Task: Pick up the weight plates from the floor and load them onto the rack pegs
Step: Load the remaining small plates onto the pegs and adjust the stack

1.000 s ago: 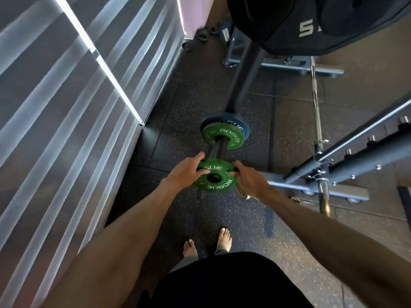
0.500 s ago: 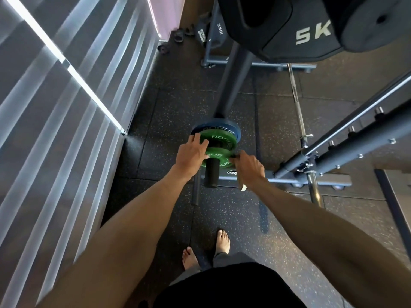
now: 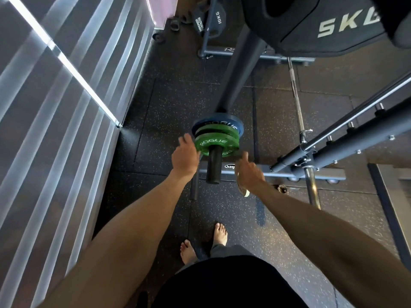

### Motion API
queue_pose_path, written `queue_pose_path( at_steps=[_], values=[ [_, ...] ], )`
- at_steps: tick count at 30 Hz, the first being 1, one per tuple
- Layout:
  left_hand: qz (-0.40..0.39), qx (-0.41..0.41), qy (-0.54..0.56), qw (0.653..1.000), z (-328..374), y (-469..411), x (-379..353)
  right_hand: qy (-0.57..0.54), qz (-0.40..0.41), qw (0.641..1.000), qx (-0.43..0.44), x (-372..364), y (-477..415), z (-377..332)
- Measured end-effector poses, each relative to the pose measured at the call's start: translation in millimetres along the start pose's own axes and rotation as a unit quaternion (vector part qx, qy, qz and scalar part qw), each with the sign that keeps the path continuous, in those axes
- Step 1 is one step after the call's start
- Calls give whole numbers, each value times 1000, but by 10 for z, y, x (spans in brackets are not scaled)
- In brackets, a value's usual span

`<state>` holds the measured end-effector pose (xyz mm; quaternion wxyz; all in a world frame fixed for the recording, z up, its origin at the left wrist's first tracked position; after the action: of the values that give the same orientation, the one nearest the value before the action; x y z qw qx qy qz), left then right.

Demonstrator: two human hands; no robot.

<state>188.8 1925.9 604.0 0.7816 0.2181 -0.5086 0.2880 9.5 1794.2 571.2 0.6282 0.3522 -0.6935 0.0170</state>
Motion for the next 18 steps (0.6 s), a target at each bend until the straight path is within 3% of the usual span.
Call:
queue_pose_path(
  at_steps=[3, 5, 9, 14, 18],
  values=[
    [-180, 100, 15, 979, -357, 387, -407, 124, -42, 990, 53, -336, 299, -12],
    [-280, 81, 41, 956, -464, 664, -673, 180, -95, 975, 87, -595, 482, -34],
    [-384, 10, 81, 920, -468, 1059, -887, 169, -163, 959, 162, -824, 857, -265],
    [-431, -7, 129, 893, -549, 1211, -804, -49, -143, 968, 201, -685, 1091, -524],
    [-372, -32, 170, 912, -507, 1038, -574, -164, -45, 968, 183, -386, 1030, -507]
  ],
)
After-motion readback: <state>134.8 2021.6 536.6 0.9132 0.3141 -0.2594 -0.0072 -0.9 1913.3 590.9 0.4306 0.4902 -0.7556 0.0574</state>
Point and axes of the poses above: each hand's wrist, its own y-axis away from the middle knuckle, its own x-axis out of the back of the hand, z = x × y, the point moved 7 cm from there along -y, towards the middle knuckle, and after that the axes turned 10 degrees about -x, right-handed, at the moved point
